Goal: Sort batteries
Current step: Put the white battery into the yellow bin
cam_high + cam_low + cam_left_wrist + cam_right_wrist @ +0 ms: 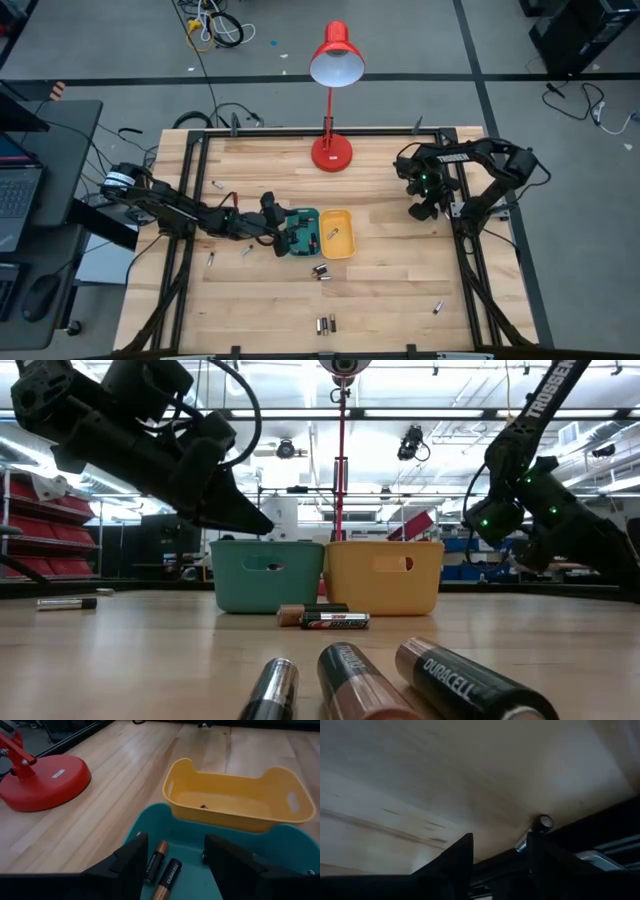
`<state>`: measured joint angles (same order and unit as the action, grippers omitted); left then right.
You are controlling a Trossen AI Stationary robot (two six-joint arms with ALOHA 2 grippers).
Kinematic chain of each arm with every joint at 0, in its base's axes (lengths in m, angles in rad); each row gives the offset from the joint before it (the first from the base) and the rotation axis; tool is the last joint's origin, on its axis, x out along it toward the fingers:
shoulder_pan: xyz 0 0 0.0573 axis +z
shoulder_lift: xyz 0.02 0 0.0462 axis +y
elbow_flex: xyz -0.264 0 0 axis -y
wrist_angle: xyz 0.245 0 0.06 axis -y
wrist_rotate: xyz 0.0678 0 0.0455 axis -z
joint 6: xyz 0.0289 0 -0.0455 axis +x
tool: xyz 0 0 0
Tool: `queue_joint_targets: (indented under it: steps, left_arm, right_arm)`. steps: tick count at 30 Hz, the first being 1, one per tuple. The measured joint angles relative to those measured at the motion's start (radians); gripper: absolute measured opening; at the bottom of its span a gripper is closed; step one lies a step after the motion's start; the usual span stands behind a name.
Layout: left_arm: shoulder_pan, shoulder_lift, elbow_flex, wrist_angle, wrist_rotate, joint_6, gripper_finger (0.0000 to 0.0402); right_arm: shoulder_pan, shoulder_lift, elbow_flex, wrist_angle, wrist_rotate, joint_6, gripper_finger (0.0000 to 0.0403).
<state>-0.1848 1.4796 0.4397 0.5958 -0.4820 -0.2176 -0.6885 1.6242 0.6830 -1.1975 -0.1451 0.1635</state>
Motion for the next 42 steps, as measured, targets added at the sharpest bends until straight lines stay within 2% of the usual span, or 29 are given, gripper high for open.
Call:
queue_joint_targets:
  steps: [3,5,8,12,13,20,27,31,36,42]
  left_arm:
    - [0.000,0.000,0.000,0.007,0.000,0.000,0.0211]
    - [0.000,0.000,0.000,0.019,0.000,0.000,0.0211]
    - [0.000,0.000,0.000,0.041,0.000,-0.001,0.0211]
    - [0.000,0.000,0.000,0.068,0.000,0.000,0.0211]
    - [0.000,0.000,0.000,0.074,0.000,-0.001,0.0211]
    - [0.000,0.000,0.000,0.085,0.000,0.005,0.0211]
    - [0.000,0.000,0.000,0.080,0.000,0.030,0.0211]
    - [0.000,0.000,0.000,0.074,0.000,0.041,0.0211]
    - [0.000,0.000,0.000,0.072,0.000,0.052,0.0211]
    - [0.000,0.000,0.000,0.075,0.000,0.051,0.0211]
  right_arm:
    - [0.034,0.002,0.000,0.009,-0.086,-0.013,0.0166]
    - [0.055,0.002,0.007,0.004,-0.106,-0.031,0.0164]
    - [0.076,0.002,0.029,-0.017,-0.061,-0.034,0.0161]
    - [0.076,0.002,0.033,-0.035,0.117,-0.008,0.0162]
    - [0.067,0.002,0.031,-0.034,0.131,0.006,0.0162]
    - [0.020,0.055,0.015,0.022,0.139,0.046,0.0162]
    - [0.012,0.201,0.013,0.001,0.091,0.040,0.0159]
    - [0.023,0.238,0.015,-0.003,0.055,0.015,0.0152]
    - [0.038,0.238,0.018,-0.001,0.060,0.000,0.0121]
    - [0.058,0.238,0.017,0.005,0.062,-0.004,0.0041]
